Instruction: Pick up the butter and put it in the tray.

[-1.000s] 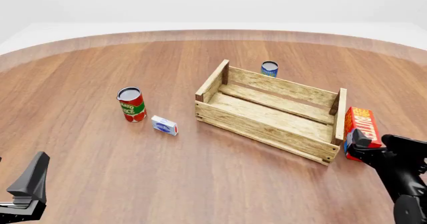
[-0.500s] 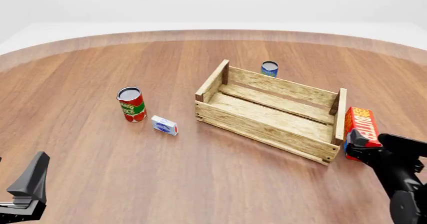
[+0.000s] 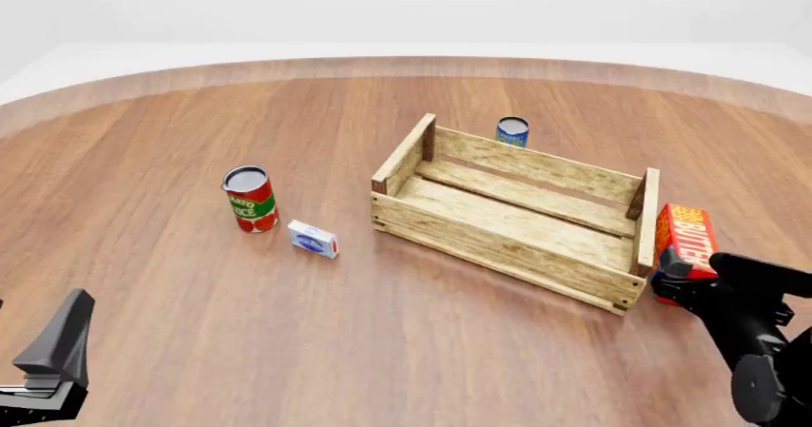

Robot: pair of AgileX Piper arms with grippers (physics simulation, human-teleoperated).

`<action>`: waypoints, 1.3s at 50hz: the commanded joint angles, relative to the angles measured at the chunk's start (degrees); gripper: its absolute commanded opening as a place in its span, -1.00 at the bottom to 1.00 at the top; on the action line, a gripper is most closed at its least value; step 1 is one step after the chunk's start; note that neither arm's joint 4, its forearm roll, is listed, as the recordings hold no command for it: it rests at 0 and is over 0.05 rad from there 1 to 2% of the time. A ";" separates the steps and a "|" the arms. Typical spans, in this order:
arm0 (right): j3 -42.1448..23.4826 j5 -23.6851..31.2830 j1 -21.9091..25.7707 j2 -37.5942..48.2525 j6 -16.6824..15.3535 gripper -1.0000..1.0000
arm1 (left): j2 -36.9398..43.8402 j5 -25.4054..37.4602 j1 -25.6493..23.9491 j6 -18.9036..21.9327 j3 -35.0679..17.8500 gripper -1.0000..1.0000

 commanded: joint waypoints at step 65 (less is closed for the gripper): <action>3.02 -0.01 -0.10 -4.75 0.95 -1.00 | 0.00 0.00 0.00 0.00 0.00 1.00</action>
